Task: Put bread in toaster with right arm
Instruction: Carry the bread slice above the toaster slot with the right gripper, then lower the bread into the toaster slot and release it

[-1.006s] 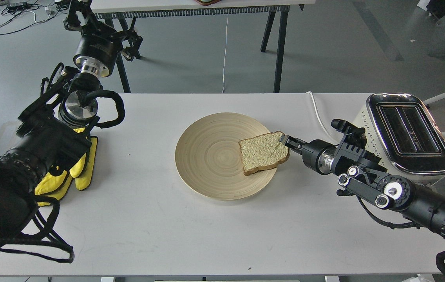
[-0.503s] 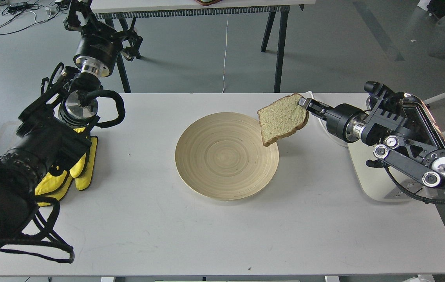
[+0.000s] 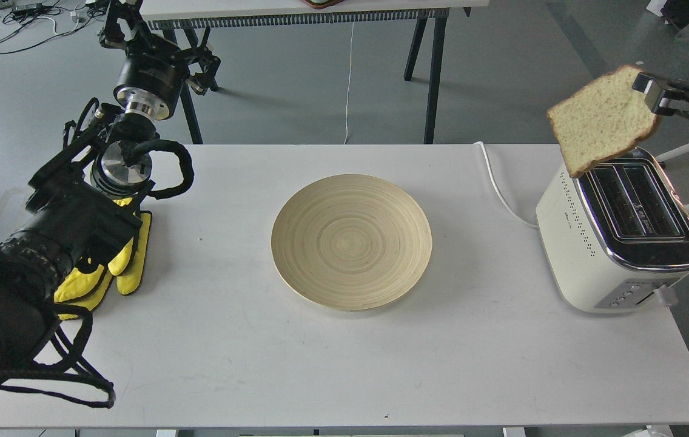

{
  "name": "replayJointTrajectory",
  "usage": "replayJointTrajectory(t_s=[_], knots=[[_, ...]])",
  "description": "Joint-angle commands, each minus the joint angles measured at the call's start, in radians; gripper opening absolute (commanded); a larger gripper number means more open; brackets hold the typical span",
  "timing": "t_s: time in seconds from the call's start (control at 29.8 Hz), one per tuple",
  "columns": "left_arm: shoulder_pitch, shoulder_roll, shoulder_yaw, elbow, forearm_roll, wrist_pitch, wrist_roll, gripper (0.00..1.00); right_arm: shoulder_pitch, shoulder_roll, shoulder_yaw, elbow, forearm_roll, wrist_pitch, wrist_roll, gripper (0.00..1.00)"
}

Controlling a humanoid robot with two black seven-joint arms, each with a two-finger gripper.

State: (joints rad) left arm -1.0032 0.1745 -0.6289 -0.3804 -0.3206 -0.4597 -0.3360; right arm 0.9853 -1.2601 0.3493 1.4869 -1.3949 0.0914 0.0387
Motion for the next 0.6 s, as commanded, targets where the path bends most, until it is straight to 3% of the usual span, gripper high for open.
replayJointTrajectory(t_s=[0.0, 0.57], knots=[[0.000, -0.001, 0.000, 0.000, 0.000, 0.001, 0.000, 1.00, -0.013, -0.065, -0.004, 0.018, -0.039, 0.001, 0.000, 0.04], [-0.002, -0.001, 0.000, 0.000, 0.000, 0.003, 0.000, 1.00, -0.046, -0.016, -0.095, -0.040, 0.027, -0.010, -0.043, 0.04]])
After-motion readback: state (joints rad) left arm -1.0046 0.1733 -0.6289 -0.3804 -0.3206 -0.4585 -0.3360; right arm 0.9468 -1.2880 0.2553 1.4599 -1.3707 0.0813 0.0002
